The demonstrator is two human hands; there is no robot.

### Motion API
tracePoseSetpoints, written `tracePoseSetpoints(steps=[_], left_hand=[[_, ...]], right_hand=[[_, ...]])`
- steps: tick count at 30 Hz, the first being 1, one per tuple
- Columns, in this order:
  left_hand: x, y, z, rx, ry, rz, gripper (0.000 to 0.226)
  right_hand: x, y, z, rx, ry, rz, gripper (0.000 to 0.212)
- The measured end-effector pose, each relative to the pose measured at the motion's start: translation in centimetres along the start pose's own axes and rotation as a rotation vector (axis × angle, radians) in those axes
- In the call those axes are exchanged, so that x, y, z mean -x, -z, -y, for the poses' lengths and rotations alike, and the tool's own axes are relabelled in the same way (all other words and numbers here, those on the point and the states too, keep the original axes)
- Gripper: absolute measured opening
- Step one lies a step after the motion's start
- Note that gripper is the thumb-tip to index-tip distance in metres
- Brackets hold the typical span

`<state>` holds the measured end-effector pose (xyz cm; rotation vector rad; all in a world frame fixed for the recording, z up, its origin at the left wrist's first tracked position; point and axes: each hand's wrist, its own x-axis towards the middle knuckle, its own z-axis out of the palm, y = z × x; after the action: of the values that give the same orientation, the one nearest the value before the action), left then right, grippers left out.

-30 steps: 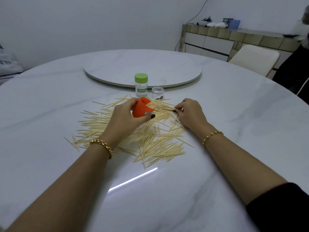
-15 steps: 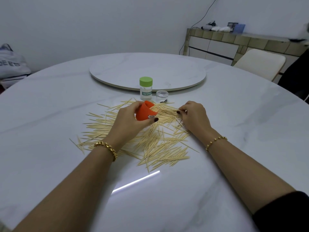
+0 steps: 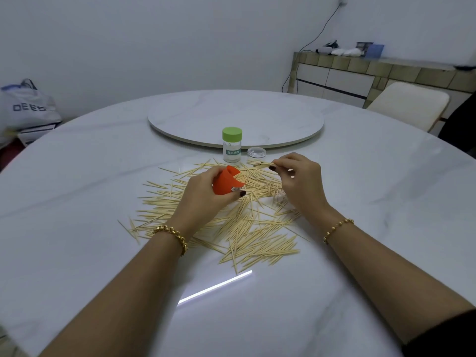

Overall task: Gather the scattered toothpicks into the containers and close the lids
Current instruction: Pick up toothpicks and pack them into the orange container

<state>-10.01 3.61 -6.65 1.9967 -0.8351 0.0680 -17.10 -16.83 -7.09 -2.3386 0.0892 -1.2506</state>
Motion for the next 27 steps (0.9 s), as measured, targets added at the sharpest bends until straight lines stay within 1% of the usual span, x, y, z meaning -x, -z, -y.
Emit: tracePoseSetpoints(steps=[4, 7, 10, 14, 17, 19, 21, 23, 25, 27], left_hand=[[0.0, 0.0, 0.0, -0.005, -0.004, -0.001, 0.055], [0.0, 0.1, 0.0, -0.002, -0.004, -0.011, 0.054], [0.0, 0.1, -0.1, -0.001, 0.000, -0.018, 0.057], [0.1, 0.0, -0.1, -0.011, -0.026, -0.020, 0.056], [0.2, -0.1, -0.1, -0.007, -0.041, -0.015, 0.055], [0.1, -0.1, -0.2, -0.002, -0.044, -0.017, 0.054], [0.1, 0.0, -0.2, -0.004, -0.047, -0.023, 0.054], [0.0, 0.0, -0.3, 0.005, -0.046, -0.029, 0.054], [0.0, 0.1, -0.3, 0.012, -0.030, -0.041, 0.055], [0.0, 0.2, -0.3, 0.013, -0.024, -0.054, 0.056]], right_hand=[[0.0, -0.2, 0.7, -0.032, 0.029, 0.022, 0.013], [0.1, -0.3, 0.8, 0.035, 0.130, 0.088, 0.015], [0.1, 0.0, 1.2, 0.142, 0.259, 0.119, 0.017], [0.1, -0.4, 2.5, 0.272, 0.377, 0.129, 0.029], [0.5, -0.9, 3.3, 0.287, 0.441, 0.151, 0.040], [0.8, -1.2, 3.8, 0.277, 0.469, 0.173, 0.044], [1.0, -1.4, 4.1, 0.242, 0.446, 0.181, 0.046], [1.0, -1.5, 4.0, 0.177, 0.377, 0.160, 0.043], [1.0, -1.5, 3.9, 0.095, 0.273, 0.133, 0.039], [1.0, -1.3, 4.3, 0.005, 0.102, 0.141, 0.043]])
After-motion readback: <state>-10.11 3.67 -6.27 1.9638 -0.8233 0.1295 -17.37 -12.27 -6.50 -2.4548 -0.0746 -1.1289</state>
